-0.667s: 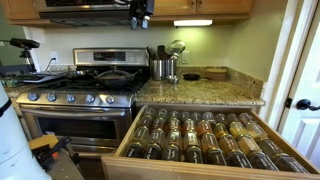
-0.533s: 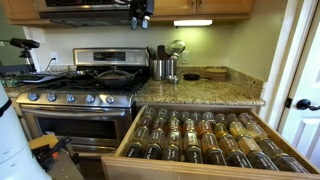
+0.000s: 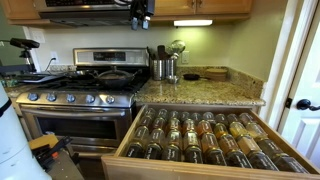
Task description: Close the drawer
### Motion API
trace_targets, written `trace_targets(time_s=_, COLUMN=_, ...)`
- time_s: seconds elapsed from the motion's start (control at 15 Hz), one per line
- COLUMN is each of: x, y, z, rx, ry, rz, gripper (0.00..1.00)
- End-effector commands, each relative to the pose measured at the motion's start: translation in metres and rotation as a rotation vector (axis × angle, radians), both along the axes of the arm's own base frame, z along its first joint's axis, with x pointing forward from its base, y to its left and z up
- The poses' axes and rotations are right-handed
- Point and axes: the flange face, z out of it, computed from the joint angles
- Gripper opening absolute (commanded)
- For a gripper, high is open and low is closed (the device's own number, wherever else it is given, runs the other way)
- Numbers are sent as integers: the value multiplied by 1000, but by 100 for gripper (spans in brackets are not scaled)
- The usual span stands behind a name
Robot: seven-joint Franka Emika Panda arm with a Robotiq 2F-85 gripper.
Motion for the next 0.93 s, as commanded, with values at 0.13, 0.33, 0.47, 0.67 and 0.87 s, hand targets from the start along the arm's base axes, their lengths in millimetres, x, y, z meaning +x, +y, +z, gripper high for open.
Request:
trace_targets(time_s=0.13, x=-3, y=-37, z=-37, rx=33, ry=-35, rz=-74, gripper=100)
trace_targets(time_s=0.33, x=-1, y=-61, z=-69, rx=53, ry=-57, rz=-140, gripper=100)
trace_targets(time_s=0.47, x=3, y=-74, z=-92, rx=63, ry=-101, rz=-189, gripper=100)
trace_targets(time_s=0.67, x=13, y=-92, z=-129, rx=60, ry=-164, rz=-278, gripper=100)
trace_targets(time_s=0.87, x=21, y=-108, z=-164, rx=36, ry=-183, rz=-338, gripper=100)
